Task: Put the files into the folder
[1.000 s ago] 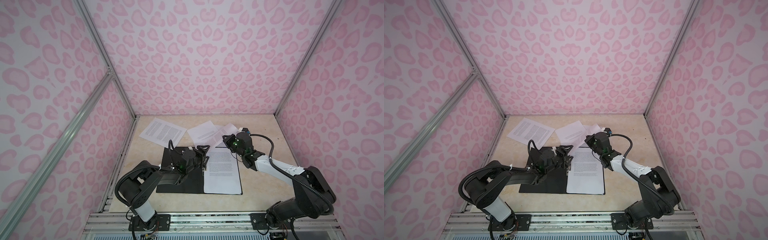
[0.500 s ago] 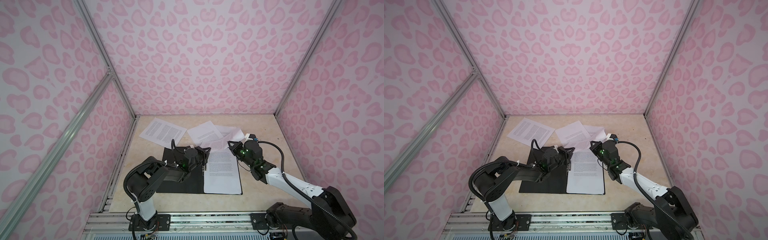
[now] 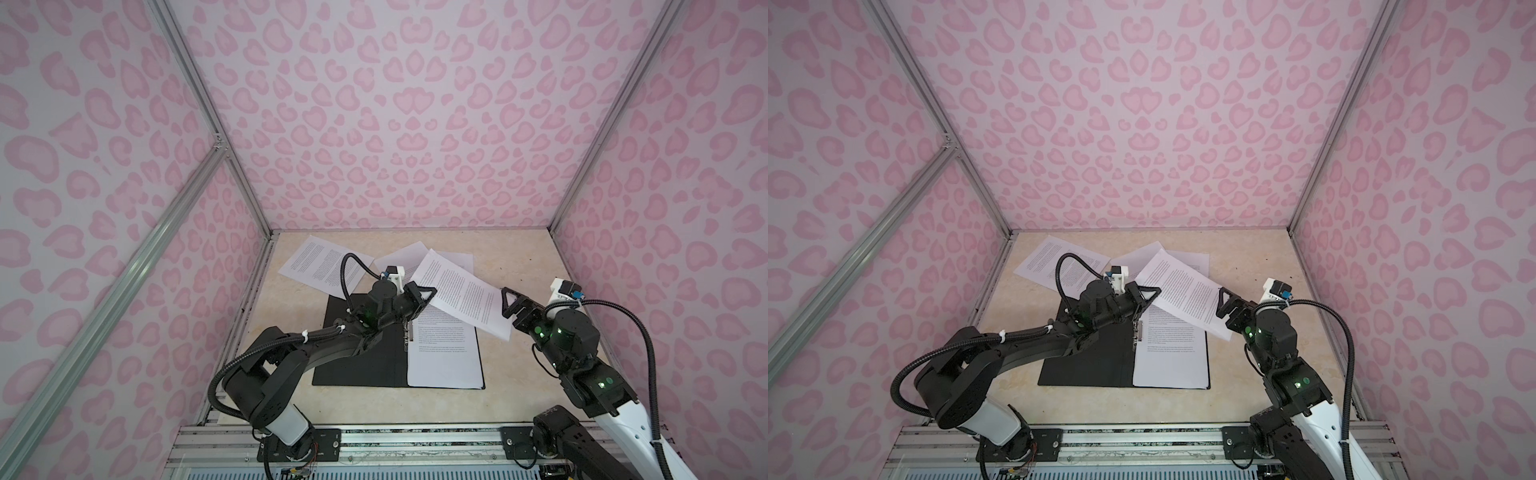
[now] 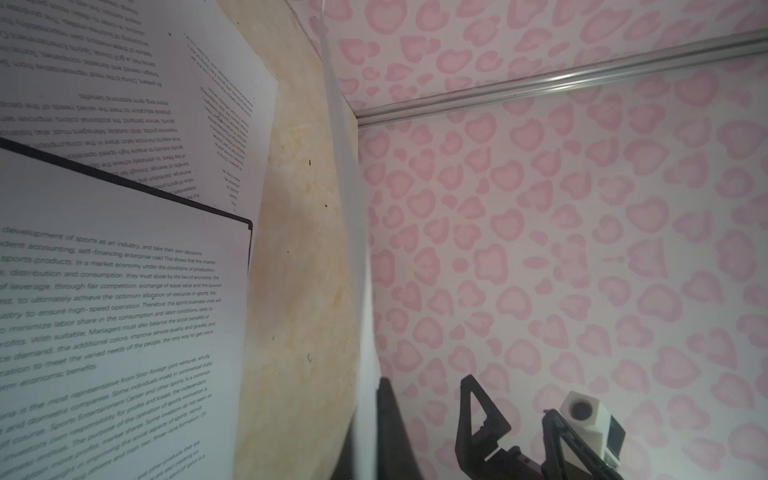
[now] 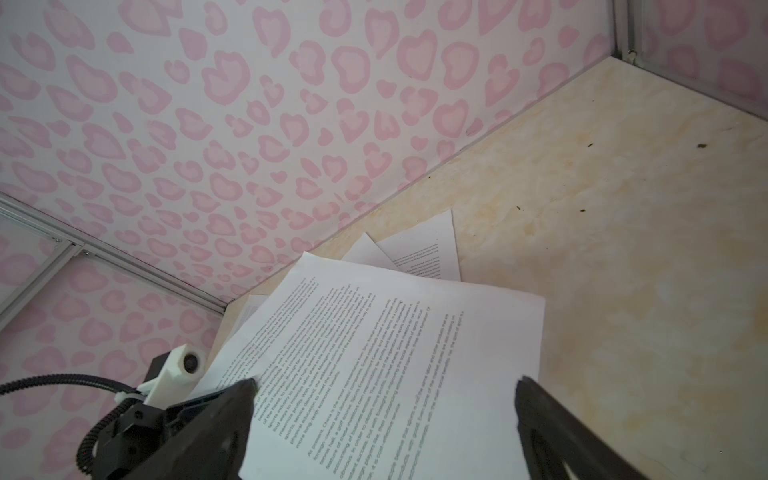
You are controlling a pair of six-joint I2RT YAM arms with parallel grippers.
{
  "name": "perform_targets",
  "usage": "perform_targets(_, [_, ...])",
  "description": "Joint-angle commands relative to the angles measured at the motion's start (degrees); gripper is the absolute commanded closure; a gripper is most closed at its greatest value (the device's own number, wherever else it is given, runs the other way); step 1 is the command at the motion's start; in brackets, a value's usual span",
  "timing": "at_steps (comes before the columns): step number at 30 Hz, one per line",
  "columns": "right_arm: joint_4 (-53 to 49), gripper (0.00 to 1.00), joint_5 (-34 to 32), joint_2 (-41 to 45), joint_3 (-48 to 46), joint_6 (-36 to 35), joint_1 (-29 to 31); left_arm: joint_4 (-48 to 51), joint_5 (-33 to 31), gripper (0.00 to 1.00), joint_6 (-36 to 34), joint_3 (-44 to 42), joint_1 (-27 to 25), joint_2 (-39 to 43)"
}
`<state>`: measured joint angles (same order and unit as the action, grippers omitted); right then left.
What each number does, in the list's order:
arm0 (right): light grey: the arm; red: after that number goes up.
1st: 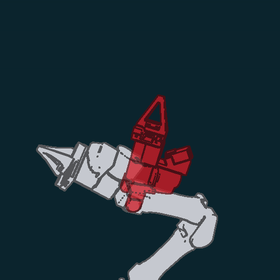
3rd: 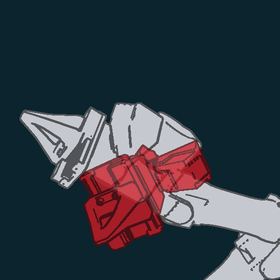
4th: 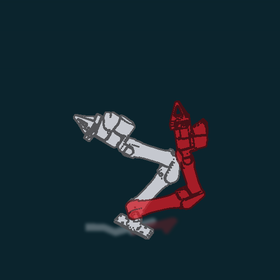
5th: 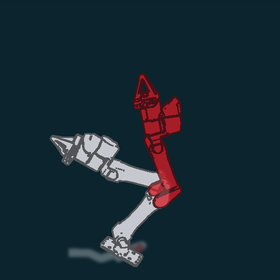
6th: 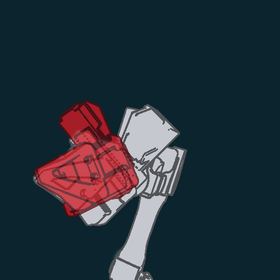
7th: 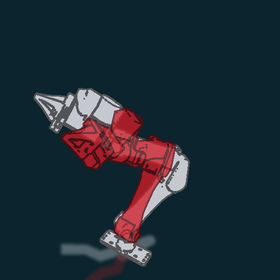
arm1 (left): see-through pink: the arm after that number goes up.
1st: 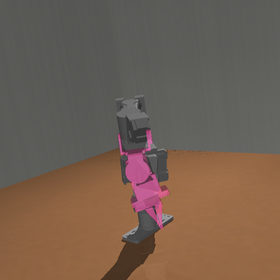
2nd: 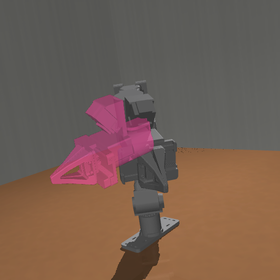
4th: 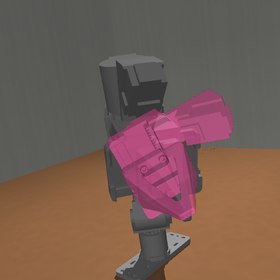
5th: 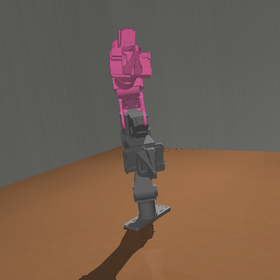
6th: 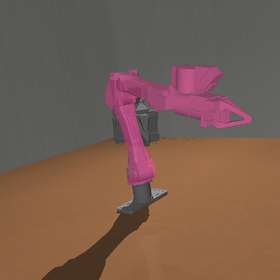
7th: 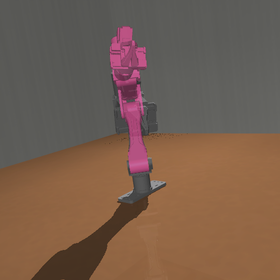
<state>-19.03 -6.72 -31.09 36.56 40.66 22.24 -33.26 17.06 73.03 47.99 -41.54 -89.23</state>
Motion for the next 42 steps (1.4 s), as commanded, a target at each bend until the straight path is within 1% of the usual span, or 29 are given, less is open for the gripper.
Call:
perform_targets(1, [-6.0,0.03,2.3,2.3,-1.2,-4.8,-0.2,19.1,6.1,0.97,-14.3,2.9,1.9,4.5])
perform_targets(4, [-5.6,0.03,4.0,2.0,-1.7,-5.7,-0.3,32.1,8.9,0.97,-21.0,3.2,5.4,8.5])
perform_targets(5, [-4.9,0.03,4.6,1.6,-2.0,-5.7,-0.3,34.3,10.1,0.97,-22.5,2.5,7.1,9.6])
perform_targets(7, [-2.6,0.03,6.9,0.2,-2.7,-5.9,-0.2,36.0,13.9,0.97,-24.8,-0.6,12.0,11.2])
perform_targets(10, [2.5,0.03,11.2,-5.0,-3.2,-6.8,-0.2,36.6,20.4,0.97,-28.5,-4.1,19.1,9.4])
perform_targets(12, [5.4,0.03,14.0,-9.4,-2.6,-7.8,-0.2,40.0,19.1,0.97,-33.7,-3.7,20.8,7.4])
perform_targets(14, [8.9,0.03,17.5,-14.7,-1.6,-9.3,-0.2,45.0,14.3,0.97,-39.9,-1.4,21.1,4.4])
perform_targets(17, [12.0,0.03,21.4,-22.1,1.0,-10.9,-0.1,47.2,7.9,0.97,-44.0,0.8,21.1,0.8])
perform_targets(19, [13.9,0.03,23.8,-27.5,3.2,-12.4,0.2,47.4,5.3,0.97,-45.9,2.2,21.0,-1.3])
perform_targets(22, [11.7,0.03,21.9,-35.0,7.6,-14.1,1.2,47.8,-0.1,0.97,-48.0,3.6,20.8,-3.0])
perform_targets(24, [12.7,0.02,23.1,-39.7,9.2,-14.4,1.6,47.9,-2.3,0.97,-48.8,4.3,20.7,-3.8])
perform_targets(27, [14.3,0.02,25.1,-47.0,11.9,-16.7,2.9,46.7,-4.4,0.97,-49.4,4.4,20.5,-4.5])
perform_targets(30, [14.0,0.03,28.0,-54.3,16.0,-19.3,4.1,44.3,-4.7,0.97,-49.3,3.3,20.5,-4.3])
perform_targets(33, [13.2,0.10,31.4,-60.0,19.9,-20.4,4.1,42.5,-5.2,0.97,-49.1,2.4,20.4,-4.1])
perform_targets(35, [12.8,0.11,33.0,-61.9,21.9,-20.7,4.7,40.8,-4.8,0.97,-48.9,1.6,20.3,-4.0])
perform_targets(39, [6.5,0.09,30.7,-66.9,28.2,-23.5,5.6,40.5,-4.4,0.97,-48.5,1.7,19.6,-4.7])
perform_targets(42, [3.4,0.08,34.2,-71.7,32.8,-24.8,5.5,41.1,-6.4,0.97,-48.9,1.9,18.4,-4.2])
